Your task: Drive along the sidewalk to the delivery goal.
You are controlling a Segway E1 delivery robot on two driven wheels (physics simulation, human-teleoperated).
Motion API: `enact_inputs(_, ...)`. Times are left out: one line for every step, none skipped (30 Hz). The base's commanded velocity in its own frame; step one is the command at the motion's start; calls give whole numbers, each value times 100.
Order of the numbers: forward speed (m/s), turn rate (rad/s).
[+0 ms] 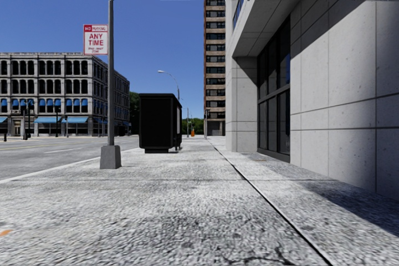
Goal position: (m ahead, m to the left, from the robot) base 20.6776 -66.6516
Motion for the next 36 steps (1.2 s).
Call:
enact_inputs(200,0)
enact_inputs(200,0)
enact_inputs(200,0)
enact_inputs(200,0)
enact_inputs(200,0)
enact_inputs(200,0)
enact_inputs(200,0)
enact_inputs(200,0)
enact_inputs(200,0)
enact_inputs(200,0)
enact_inputs(200,0)
enact_inputs(200,0)
enact_inputs(200,0)
enact_inputs(200,0)
enact_inputs(200,0)
enact_inputs(200,0)
enact_inputs(200,0)
enact_inputs(200,0)
enact_inputs(200,0)
enact_inputs(200,0)
enact_inputs(200,0)
enact_inputs(200,0)
enact_inputs(200,0)
enact_inputs(200,0)
enact_inputs(200,0)
enact_inputs(200,0)
enact_inputs(200,0)
enact_inputs(200,0)
enact_inputs(200,0)
enact_inputs(200,0)
enact_inputs(200,0)
enact_inputs(200,0)
enact_inputs(200,0)
enact_inputs(200,0)
enact_inputs(200,0)
enact_inputs(200,0)
